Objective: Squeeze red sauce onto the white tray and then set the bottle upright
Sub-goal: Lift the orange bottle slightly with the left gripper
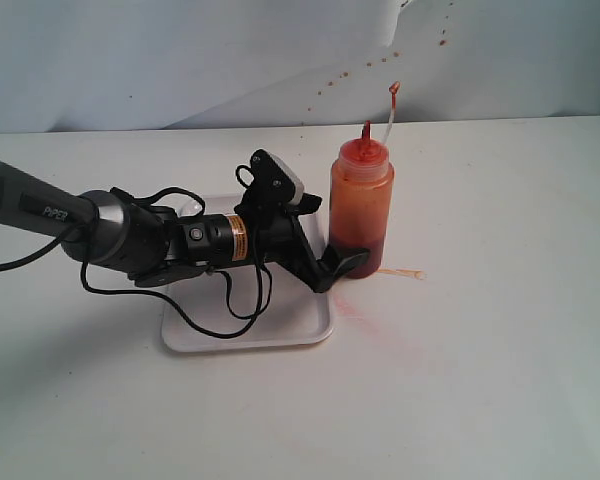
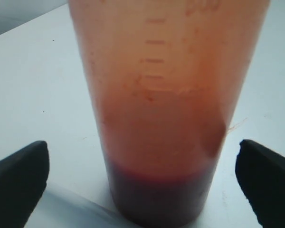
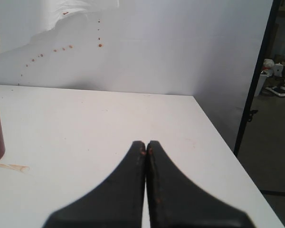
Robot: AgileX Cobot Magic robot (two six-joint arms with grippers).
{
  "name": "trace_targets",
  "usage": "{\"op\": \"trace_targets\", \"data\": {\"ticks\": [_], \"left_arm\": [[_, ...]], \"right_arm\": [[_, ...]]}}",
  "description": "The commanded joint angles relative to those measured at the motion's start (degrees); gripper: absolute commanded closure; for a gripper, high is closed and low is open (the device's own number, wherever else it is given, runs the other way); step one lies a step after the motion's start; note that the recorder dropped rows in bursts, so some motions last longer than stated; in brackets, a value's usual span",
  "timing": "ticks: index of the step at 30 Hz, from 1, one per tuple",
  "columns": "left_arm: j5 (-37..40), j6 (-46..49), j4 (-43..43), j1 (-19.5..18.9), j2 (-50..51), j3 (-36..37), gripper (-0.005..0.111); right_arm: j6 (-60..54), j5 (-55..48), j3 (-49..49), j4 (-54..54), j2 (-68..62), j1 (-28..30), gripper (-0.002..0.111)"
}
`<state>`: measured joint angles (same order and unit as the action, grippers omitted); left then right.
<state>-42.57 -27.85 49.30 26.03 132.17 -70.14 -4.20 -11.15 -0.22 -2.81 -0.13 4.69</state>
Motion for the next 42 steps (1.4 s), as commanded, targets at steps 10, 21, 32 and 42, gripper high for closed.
{"op": "trace_targets", "data": {"ticks": [10,21,32,42], "left_arm": [[-3.8,-0.5,-0.8,0.2,0.1,-0.2,0.003],[-1.9,0.9,-0.8,0.2,0.1,-0.2,0.003],[0.9,0.7,-1.0,4.2,5.1,-9.5,0.003],[2.5,0.9,-4.1,5.9,6.8,-12.1,0.003]], "right_arm": [[-0.1,0.2,0.2,0.5,0.1,-0.2,0.108],[-0.1,0.2,0.2,0.5,0.1,-0.2,0.108],[-0.1,0.2,0.2,0.5,0.1,-0.2,0.108],[-0.1,0.2,0.2,0.5,0.1,-0.2,0.108]]}}
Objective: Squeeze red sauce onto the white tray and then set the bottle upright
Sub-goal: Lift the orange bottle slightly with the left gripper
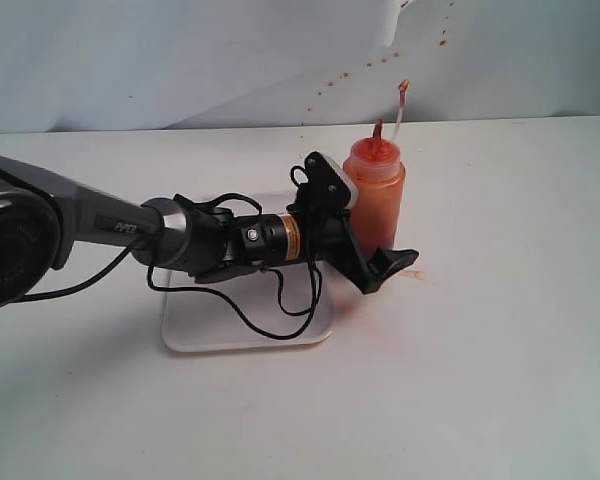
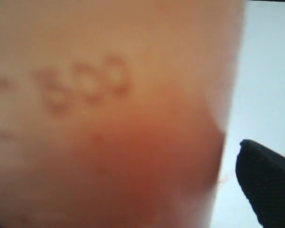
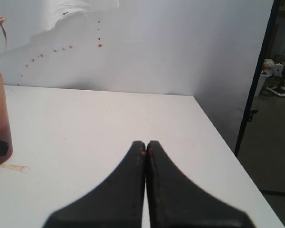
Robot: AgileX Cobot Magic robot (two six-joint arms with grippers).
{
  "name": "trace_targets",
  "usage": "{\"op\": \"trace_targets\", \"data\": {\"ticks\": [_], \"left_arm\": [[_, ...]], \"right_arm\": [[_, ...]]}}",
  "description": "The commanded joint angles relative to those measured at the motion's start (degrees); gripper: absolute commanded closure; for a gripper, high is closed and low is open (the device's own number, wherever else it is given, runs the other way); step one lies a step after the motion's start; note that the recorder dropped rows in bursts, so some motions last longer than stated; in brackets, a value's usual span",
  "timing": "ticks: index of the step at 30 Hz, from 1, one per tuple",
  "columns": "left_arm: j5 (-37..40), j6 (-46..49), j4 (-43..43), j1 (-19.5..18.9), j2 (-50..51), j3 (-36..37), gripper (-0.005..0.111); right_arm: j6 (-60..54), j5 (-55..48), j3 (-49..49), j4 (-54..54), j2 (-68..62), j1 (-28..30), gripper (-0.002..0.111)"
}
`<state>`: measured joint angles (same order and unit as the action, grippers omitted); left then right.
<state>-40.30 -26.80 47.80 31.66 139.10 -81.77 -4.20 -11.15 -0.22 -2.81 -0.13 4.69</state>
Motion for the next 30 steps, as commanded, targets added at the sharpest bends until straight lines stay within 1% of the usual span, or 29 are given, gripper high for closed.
{"op": "trace_targets", "data": {"ticks": [1,27,30], "left_arm": [[0.2,-0.1,-2.6,0.2,-0.2,-0.5,0.003],[-0.2,-0.1,-2.1,0.2,-0.2,-0.5,0.003],[0.3,-0.1,-0.7,0.3,-0.2,-0.5,0.003]], "right_arm": [[-0.1,0.2,0.2,0.5,0.1,-0.2,0.108],[-0.1,0.2,0.2,0.5,0.1,-0.2,0.108],[-0.1,0.2,0.2,0.5,0.1,-0.2,0.108]]}}
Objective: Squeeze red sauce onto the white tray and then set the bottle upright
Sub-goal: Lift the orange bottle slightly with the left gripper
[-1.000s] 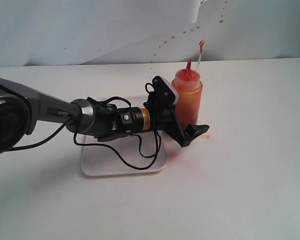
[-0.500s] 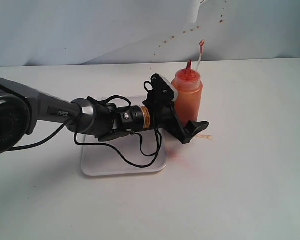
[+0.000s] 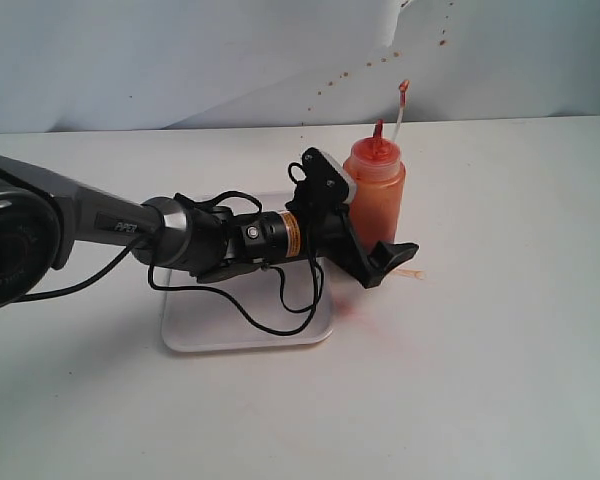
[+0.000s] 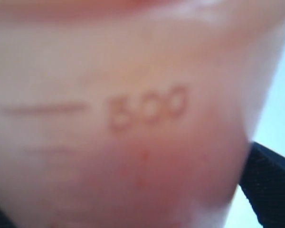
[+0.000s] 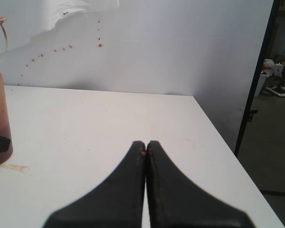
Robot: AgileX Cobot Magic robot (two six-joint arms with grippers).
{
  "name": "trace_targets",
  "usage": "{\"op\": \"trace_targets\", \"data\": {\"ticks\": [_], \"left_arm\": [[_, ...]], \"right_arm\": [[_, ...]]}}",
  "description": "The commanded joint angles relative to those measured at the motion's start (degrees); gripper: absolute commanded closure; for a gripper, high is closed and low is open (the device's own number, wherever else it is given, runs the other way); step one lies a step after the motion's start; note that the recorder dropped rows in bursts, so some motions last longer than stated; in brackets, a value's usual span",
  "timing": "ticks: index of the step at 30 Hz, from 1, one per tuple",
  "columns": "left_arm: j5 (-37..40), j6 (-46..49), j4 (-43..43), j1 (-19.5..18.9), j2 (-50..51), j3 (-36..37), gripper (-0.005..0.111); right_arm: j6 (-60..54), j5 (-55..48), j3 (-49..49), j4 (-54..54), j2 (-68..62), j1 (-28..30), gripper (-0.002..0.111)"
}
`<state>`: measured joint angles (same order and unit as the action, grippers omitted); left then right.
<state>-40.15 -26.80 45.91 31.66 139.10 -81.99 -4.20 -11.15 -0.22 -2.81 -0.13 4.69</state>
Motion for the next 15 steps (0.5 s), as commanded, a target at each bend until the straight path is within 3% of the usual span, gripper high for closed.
{"op": "trace_targets", "data": {"ticks": [1,15], "left_arm": [[0.5,-0.1,1.6,0.3,-0.2,-0.3,0.003],[3.2,-0.1,2.6,0.6,-0.2,-0.3,0.003]], "right_arm": [[-0.1,0.2,0.2,0.5,0.1,-0.2,0.108],[-0.1,0.2,0.2,0.5,0.1,-0.2,0.108]]}}
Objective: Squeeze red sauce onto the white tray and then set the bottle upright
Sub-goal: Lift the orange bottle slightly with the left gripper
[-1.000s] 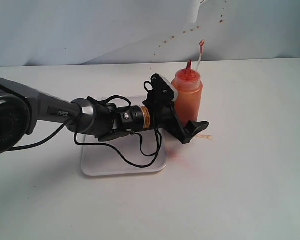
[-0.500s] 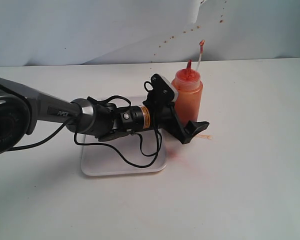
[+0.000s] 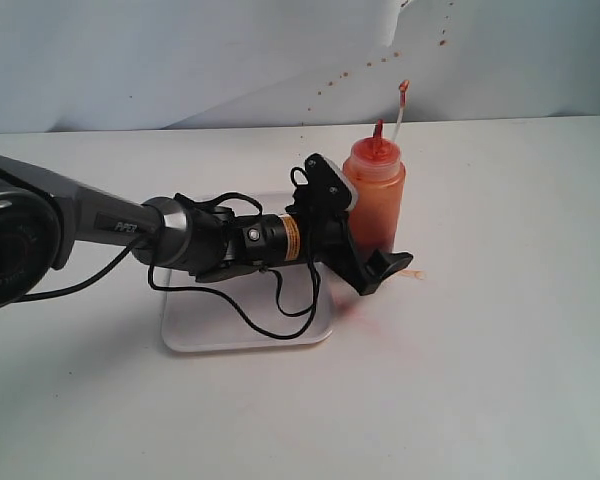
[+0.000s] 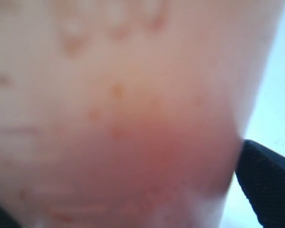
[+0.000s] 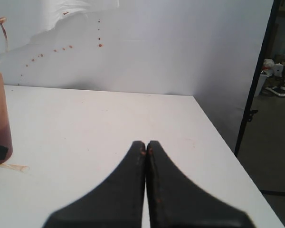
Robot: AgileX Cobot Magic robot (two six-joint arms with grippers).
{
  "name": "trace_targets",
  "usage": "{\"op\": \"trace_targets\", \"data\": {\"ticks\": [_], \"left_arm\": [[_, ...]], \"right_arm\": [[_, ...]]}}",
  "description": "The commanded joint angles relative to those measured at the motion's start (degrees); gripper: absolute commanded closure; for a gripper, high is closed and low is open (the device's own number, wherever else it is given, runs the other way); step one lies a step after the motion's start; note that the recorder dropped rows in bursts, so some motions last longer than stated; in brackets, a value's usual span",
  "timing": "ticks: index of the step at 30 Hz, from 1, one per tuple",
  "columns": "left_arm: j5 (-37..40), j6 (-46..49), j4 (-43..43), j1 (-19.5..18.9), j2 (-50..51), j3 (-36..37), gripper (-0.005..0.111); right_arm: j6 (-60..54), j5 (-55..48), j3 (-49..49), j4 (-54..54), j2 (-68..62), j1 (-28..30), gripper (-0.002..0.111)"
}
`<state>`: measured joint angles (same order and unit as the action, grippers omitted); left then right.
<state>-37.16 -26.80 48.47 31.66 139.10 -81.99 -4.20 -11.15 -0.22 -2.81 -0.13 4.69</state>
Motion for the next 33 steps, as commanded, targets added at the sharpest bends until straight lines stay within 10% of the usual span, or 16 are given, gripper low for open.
{"op": "trace_targets", "data": {"ticks": [1,20,33], "left_arm": [[0.2,-0.1,0.1,0.7,-0.2,-0.3,0.003],[3.0,0.3,-0.2,2.6,-0.2,-0.3,0.006],[2.5,0.3,-0.3,2.6,-0.2,-0.3,0.107]], "right_arm": [[-0.1,0.2,0.2,0.5,0.1,-0.2,0.108],[-0.1,0.2,0.2,0.5,0.1,-0.2,0.108],[-0.1,0.2,0.2,0.5,0.1,-0.2,0.108]]}}
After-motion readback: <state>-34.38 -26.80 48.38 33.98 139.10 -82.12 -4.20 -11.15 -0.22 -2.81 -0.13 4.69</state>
